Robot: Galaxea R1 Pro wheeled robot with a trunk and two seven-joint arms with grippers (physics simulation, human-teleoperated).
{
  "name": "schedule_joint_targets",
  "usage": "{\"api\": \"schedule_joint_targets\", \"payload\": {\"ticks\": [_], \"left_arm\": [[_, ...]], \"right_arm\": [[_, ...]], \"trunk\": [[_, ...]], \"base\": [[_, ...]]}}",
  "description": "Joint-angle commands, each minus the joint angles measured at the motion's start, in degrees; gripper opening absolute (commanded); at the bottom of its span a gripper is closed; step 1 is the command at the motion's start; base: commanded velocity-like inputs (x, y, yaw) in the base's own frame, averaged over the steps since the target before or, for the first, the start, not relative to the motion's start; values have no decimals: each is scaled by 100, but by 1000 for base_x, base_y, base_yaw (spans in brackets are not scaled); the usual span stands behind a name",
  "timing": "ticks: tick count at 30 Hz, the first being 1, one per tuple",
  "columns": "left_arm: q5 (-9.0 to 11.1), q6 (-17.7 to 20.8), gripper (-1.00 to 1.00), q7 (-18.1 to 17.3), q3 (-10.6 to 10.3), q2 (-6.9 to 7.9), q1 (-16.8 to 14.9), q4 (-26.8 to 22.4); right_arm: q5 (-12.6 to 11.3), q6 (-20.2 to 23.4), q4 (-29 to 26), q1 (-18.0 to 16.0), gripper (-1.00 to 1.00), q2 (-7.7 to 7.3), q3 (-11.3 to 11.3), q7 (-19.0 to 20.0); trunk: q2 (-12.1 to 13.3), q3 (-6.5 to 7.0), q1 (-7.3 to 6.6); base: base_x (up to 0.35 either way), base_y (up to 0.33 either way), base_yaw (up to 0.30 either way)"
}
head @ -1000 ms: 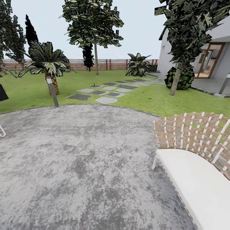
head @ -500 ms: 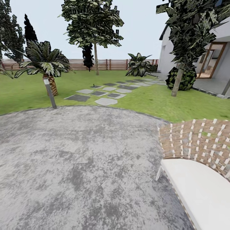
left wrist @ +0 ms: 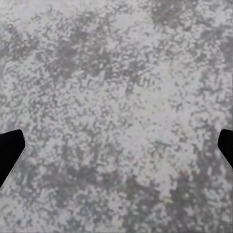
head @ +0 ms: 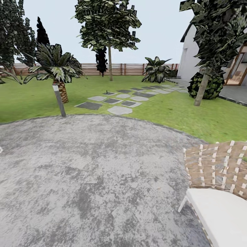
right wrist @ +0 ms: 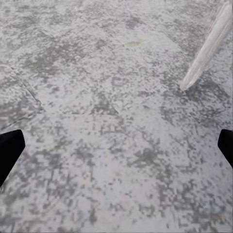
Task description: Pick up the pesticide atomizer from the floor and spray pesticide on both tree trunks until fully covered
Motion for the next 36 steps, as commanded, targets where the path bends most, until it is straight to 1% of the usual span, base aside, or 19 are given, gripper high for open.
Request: {"api": "schedule_joint_targets", "payload": {"ticks": [1,8,11,36], "left_arm": [[16,-20,100,6,2,-1,-5,7],[16,-20,100,6,2,-1,-5,7],[16,-20,100,6,2,-1,-5,7],[16,-20,100,6,2,-1,-5,7]], "right_arm": [[16,-12,2,-1,100,-1,3,-26],[19,-11,2,-1,100,-1,3,-26],[17,-9,2,-1,100,-1,3,-26],[21,-6,9,-1,100,-7,6,-26]], "trunk": [[-2,-5,2],[-2,-5,2],[-2,-5,2],[-2,-5,2]], "base": [[339,0,265],[339,0,260],[339,0,109],[339,0,5]]}}
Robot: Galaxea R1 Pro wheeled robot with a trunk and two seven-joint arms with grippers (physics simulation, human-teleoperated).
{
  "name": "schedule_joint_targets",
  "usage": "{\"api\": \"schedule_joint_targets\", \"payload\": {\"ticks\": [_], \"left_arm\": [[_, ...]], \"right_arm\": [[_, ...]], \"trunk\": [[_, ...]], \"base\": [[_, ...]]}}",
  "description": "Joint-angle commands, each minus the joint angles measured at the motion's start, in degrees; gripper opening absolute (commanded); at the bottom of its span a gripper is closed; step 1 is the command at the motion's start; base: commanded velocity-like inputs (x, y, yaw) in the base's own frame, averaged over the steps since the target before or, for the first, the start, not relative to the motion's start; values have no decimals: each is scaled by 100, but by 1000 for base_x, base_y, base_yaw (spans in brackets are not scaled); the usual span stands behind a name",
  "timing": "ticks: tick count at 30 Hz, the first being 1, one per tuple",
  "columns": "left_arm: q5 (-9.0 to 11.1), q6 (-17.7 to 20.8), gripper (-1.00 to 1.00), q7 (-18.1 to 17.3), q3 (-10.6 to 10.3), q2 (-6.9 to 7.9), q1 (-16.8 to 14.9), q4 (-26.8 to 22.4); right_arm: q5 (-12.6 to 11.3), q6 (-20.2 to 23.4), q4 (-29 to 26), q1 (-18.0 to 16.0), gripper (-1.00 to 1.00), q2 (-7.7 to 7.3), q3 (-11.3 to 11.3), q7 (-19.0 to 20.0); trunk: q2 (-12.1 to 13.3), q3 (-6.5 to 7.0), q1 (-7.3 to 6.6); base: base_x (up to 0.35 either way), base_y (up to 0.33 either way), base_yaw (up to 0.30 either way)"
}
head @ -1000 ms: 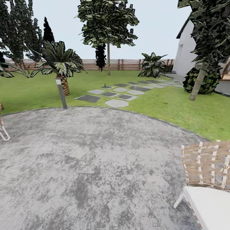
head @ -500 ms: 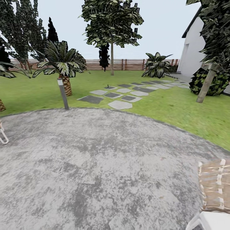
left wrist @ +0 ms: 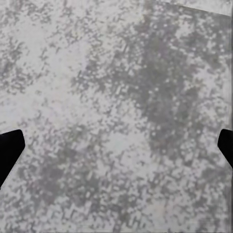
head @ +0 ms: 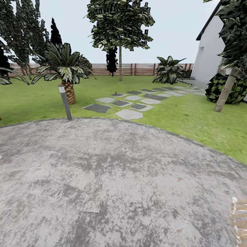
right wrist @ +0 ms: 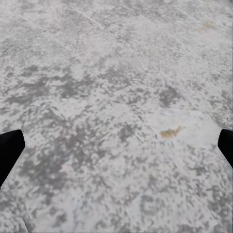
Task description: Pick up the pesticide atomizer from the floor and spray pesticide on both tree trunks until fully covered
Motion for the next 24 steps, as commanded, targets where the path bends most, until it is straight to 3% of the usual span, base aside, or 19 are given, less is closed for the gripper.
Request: {"api": "schedule_joint_targets", "payload": {"ticks": [1,24], "left_arm": [[16,-19,100,6,2,-1,-3,5],[16,-19,100,6,2,-1,-3,5]], "right_arm": [[17,-14,4,-3,100,-1,2,-25],[17,-14,5,-3,100,-2,0,-25]], "trunk": [[-2,-5,2],[-2,-5,2]], "base": [[339,0,0],[339,0,0]]}}
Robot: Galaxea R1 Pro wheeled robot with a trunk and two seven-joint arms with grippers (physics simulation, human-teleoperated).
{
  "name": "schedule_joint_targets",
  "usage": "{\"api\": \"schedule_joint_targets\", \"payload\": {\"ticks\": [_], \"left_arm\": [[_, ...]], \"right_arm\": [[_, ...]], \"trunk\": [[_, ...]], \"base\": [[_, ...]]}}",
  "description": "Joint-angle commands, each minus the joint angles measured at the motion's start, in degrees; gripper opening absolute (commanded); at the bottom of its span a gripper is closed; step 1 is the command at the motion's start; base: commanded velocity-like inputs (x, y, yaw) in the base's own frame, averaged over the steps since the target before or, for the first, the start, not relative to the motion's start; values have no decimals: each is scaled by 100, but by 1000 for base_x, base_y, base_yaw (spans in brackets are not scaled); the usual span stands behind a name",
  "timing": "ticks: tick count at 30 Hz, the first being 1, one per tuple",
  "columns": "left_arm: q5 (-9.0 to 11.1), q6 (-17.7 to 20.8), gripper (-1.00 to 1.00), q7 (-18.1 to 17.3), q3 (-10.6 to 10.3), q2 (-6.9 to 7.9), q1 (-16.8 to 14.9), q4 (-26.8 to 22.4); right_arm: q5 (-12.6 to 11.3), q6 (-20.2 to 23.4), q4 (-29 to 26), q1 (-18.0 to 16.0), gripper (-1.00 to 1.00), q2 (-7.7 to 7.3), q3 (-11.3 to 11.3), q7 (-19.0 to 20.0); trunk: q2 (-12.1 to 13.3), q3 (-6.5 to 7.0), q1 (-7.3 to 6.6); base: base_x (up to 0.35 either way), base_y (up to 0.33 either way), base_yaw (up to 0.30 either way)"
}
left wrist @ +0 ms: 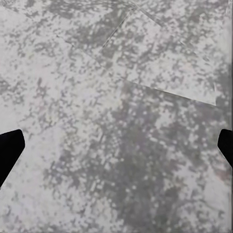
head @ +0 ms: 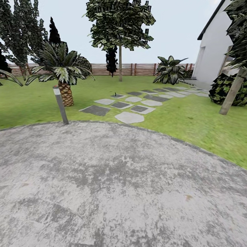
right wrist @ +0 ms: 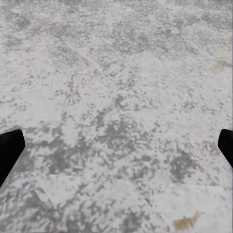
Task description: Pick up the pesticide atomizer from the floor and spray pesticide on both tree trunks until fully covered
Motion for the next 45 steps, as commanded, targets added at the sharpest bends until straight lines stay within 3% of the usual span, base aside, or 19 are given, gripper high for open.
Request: {"api": "schedule_joint_targets", "payload": {"ticks": [1,45], "left_arm": [[16,-19,100,6,2,-1,-3,5],[16,-19,100,6,0,-1,-3,5]], "right_arm": [[16,-14,4,-3,100,0,3,-25],[16,-15,4,-3,100,-9,3,-33]], "trunk": [[-2,-5,2],[-2,-5,2]], "base": [[339,0,0],[339,0,0]]}}
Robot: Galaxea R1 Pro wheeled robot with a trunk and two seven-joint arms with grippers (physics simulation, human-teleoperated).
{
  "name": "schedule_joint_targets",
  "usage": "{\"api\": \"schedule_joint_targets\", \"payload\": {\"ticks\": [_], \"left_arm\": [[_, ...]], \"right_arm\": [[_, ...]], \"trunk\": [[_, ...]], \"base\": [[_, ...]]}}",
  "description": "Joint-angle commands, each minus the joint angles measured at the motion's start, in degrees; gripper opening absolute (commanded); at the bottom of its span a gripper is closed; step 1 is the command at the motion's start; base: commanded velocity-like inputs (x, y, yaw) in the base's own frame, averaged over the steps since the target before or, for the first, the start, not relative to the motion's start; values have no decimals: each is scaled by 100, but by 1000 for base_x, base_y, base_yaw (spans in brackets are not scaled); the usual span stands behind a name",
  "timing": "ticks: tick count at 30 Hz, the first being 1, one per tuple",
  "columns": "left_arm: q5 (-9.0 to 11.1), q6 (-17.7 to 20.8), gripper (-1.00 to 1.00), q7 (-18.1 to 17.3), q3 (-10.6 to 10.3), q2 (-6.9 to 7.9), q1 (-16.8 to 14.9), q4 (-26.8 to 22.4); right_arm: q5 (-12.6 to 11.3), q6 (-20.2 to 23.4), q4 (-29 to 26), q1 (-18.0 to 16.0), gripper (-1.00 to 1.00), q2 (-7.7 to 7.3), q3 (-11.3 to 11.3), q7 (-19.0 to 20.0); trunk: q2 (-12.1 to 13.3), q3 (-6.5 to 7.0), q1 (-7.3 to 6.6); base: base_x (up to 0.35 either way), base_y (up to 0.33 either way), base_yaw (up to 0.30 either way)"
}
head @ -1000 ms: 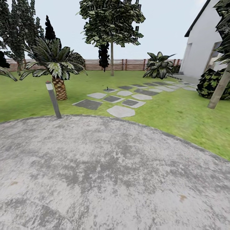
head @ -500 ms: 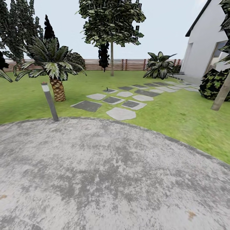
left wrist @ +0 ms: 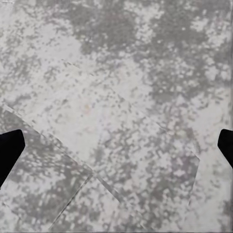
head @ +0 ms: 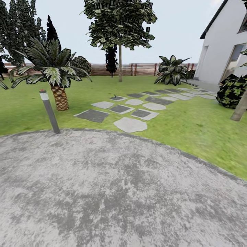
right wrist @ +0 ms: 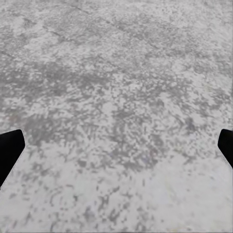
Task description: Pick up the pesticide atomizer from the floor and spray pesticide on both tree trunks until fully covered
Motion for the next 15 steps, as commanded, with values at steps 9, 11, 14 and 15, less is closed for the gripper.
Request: {"api": "schedule_joint_targets", "payload": {"ticks": [9,11,14,15], "left_arm": [[16,-19,100,6,2,0,-3,5],[16,-19,100,6,3,0,-3,5],[16,-19,100,6,0,0,-3,5],[16,-19,100,6,0,0,-3,5]], "right_arm": [[16,-17,3,-3,100,0,3,-25],[16,-16,3,-3,100,0,3,-25],[16,-15,3,-3,100,0,3,-25],[16,-16,3,-3,100,0,3,-25]], "trunk": [[-2,-5,2],[-2,-5,2],[-2,-5,2],[-2,-5,2]], "base": [[339,0,0],[339,0,0],[339,0,0],[339,0,0]]}}
